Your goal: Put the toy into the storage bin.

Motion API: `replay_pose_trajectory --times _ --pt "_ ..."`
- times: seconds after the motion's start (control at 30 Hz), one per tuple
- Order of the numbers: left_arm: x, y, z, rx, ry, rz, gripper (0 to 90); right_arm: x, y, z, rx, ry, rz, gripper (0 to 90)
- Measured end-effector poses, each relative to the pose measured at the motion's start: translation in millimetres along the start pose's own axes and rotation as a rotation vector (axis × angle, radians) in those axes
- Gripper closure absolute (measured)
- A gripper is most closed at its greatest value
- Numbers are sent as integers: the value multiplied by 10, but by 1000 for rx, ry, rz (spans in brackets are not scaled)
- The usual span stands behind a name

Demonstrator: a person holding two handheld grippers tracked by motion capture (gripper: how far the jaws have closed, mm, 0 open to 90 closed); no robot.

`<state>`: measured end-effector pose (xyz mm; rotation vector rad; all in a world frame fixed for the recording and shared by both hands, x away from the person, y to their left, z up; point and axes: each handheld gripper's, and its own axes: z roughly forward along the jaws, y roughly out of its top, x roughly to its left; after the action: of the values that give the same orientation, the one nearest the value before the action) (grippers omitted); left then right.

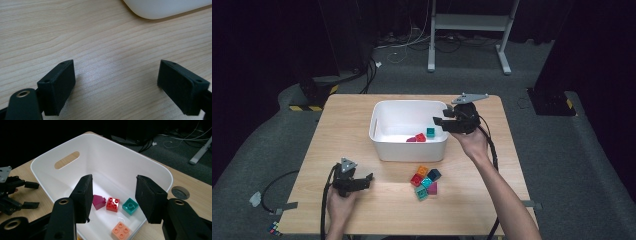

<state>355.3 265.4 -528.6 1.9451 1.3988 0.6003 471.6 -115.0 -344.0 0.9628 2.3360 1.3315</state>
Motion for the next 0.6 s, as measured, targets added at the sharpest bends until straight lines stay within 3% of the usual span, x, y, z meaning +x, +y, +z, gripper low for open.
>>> replay_pose_trajectory --times 0.6 --pt "-1 0 0 0 0 0 148 109 -397 -309 -55 10 6 480"
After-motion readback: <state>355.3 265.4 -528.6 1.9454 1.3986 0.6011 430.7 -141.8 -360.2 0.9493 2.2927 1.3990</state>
